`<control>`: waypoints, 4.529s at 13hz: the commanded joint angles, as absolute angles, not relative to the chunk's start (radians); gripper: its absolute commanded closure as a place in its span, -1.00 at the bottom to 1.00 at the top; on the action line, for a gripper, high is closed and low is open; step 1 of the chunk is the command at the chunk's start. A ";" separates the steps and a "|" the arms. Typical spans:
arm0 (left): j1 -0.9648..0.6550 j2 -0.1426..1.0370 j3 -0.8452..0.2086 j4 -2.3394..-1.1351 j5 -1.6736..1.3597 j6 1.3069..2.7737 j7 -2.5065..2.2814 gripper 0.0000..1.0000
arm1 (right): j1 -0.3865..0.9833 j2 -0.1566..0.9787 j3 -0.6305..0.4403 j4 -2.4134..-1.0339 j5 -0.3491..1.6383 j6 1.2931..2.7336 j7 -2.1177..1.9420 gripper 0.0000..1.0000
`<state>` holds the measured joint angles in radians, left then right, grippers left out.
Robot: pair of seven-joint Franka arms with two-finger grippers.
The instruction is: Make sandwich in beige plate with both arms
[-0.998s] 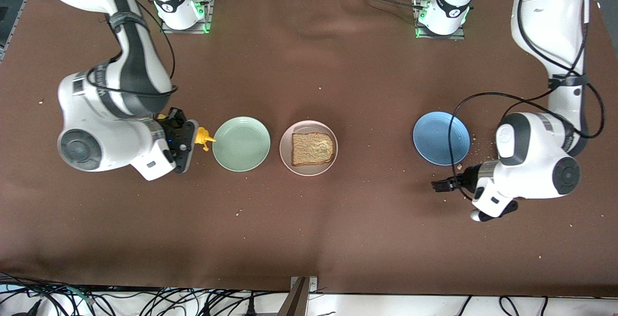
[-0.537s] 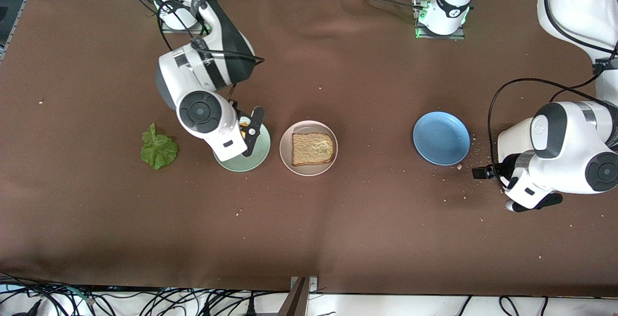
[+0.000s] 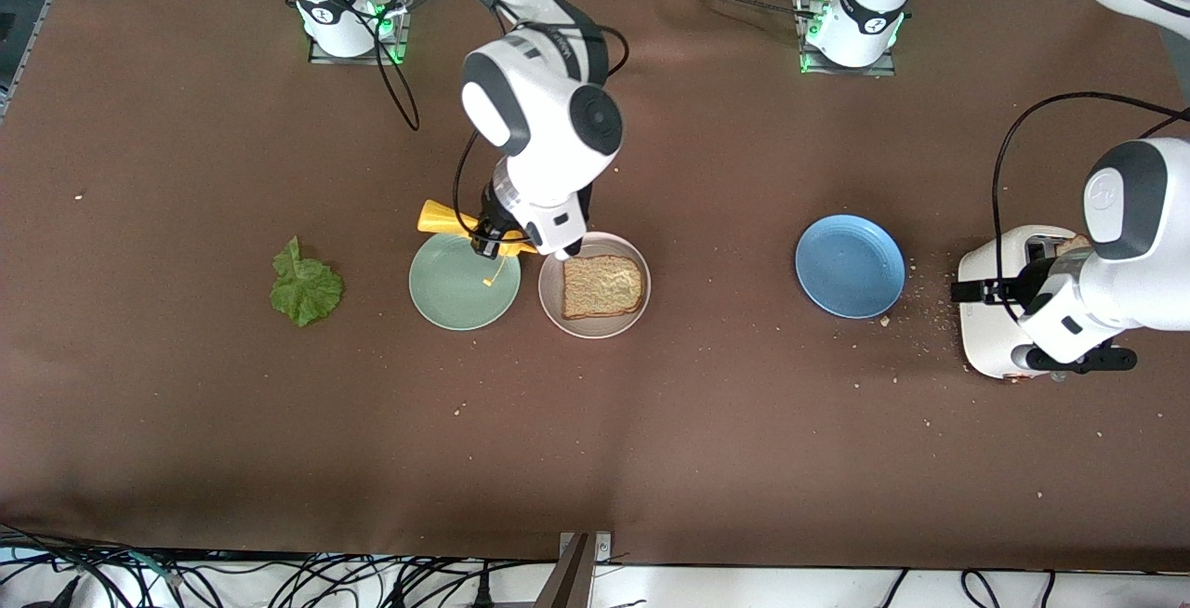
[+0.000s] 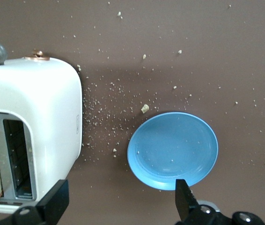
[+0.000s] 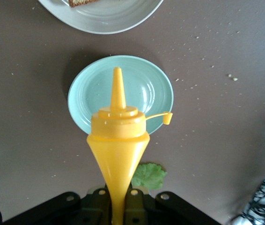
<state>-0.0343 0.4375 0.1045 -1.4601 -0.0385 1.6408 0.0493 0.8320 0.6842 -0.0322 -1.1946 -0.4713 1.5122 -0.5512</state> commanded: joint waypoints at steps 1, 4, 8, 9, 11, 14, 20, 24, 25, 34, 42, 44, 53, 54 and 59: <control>-0.031 0.235 0.094 -1.617 -0.018 1.628 0.066 -1.00 | 0.934 0.715 -0.048 -1.193 -0.621 1.496 -0.474 0.99; -0.034 0.157 0.094 -1.597 -0.005 1.507 0.064 -1.00 | 0.939 0.716 -0.049 -1.193 -0.638 1.493 -0.479 0.98; -0.046 0.095 0.078 -1.589 -0.012 1.479 0.067 -1.00 | 0.928 0.706 -0.051 -1.192 -0.626 1.465 -0.488 0.98; -0.046 0.089 0.077 -1.582 -0.015 1.482 0.066 -1.00 | 0.910 0.700 -0.052 -1.190 -0.615 1.460 -0.509 0.98; -0.046 0.075 0.075 -1.583 -0.014 1.506 0.066 -1.00 | 0.846 0.669 -0.055 -1.190 -0.511 1.462 -0.561 0.98; -0.040 0.046 0.075 -1.589 -0.008 1.537 0.063 -1.00 | 0.680 0.614 -0.054 -1.190 -0.301 1.470 -0.636 0.98; -0.040 0.066 0.075 -1.585 -0.006 1.531 0.060 -1.00 | 0.347 0.589 -0.054 -1.206 0.168 1.474 -0.879 0.98; -0.032 0.069 0.077 -1.583 -0.008 1.532 0.060 -1.00 | 0.201 0.597 -0.052 -1.268 0.418 1.520 -1.015 1.00; -0.029 0.069 0.080 -1.582 -0.009 1.532 0.061 -1.00 | 0.171 0.600 -0.051 -1.284 0.480 1.522 -1.047 1.00; -0.021 0.081 0.083 -1.557 -0.017 1.534 0.072 -1.00 | 0.014 0.693 -0.044 -1.406 0.874 1.485 -1.685 1.00; -0.020 0.091 0.081 -1.519 -0.023 1.528 0.065 -1.00 | -0.126 0.863 -0.048 -1.531 1.090 1.312 -2.335 1.00; -0.009 0.100 0.081 -1.522 -0.023 1.529 0.067 -1.00 | -0.135 0.914 -0.049 -1.528 1.120 1.292 -2.402 1.00; 0.032 0.100 0.081 -1.520 -0.072 1.531 0.075 -1.00 | -0.143 0.954 -0.052 -1.519 1.095 1.331 -2.422 -0.73; 0.034 0.100 0.083 -1.522 -0.072 1.531 0.075 -1.00 | -0.143 0.951 -0.055 -1.514 1.085 1.331 -2.418 -0.79; 0.048 0.101 0.081 -1.520 -0.074 1.535 0.075 -1.00 | -0.141 0.907 -0.144 -1.358 0.890 1.309 -2.181 -0.97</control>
<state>0.0326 0.0909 0.0874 -1.5415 -0.0493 1.5334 0.0498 -0.1322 0.9416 -0.1254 -1.4245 0.9704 1.3316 -2.2989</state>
